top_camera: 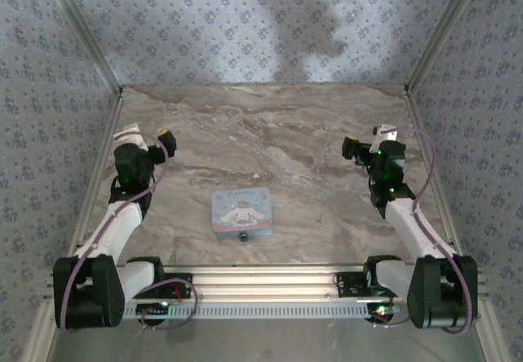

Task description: Unlock a padlock with a key

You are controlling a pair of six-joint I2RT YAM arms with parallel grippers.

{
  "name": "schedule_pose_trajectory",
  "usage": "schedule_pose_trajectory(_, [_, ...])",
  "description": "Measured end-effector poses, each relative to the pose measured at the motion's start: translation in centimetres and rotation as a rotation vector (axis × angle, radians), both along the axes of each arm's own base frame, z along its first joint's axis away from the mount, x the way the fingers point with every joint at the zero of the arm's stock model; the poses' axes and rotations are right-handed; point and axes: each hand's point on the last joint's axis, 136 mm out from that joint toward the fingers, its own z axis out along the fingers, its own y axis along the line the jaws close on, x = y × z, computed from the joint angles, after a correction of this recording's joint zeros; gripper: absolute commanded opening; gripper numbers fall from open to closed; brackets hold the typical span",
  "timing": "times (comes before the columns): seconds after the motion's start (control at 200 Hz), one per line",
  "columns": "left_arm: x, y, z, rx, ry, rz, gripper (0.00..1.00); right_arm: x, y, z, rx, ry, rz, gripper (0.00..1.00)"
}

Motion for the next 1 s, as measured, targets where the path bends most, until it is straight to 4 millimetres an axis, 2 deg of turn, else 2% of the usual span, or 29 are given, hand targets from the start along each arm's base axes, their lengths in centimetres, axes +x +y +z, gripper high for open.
schedule_pose_trajectory(0.11, [-0.6,-2.0,0.2,-0.139,0.038,-0.045,0.98,-1.3,3.7,0.3,0.065,0.086,0.079,0.93])
schedule_pose_trajectory(0.205, [-1.5,-4.8,-0.3,-0.225,0.092,-0.116,0.98,-2.9,6.8,-0.1,0.096,0.178,0.153,0.92])
schedule_pose_trajectory(0.305, [-2.7,-8.2,-1.0,-0.275,0.147,-0.201,0.98,-5.2,9.5,-1.6,0.107,0.296,0.218,0.91])
schedule_pose_trajectory(0.4, [-3.9,-11.8,-1.2,-0.294,0.177,-0.298,0.98,-7.8,11.1,-3.7,0.090,0.417,0.262,0.91])
schedule_pose_trajectory(0.515, [-5.1,-15.4,-1.2,-0.291,0.197,-0.402,0.98,-10.7,11.6,-5.9,0.066,0.554,0.273,0.89])
schedule_pose_trajectory(0.685, [-4.7,-18.5,-1.3,-0.276,0.224,-0.470,0.98,-13.9,11.1,-8.1,0.037,0.707,0.256,0.84])
schedule_pose_trajectory(0.819, [-4.2,-19.8,-1.5,-0.266,0.233,-0.496,0.98,-15.8,10.7,-9.1,0.013,0.791,0.256,0.81])
schedule_pose_trajectory(0.999, [-3.9,-20.1,-2.2,-0.260,0.248,-0.492,0.98,-17.6,11.2,-10.6,0.000,0.871,0.279,0.74])
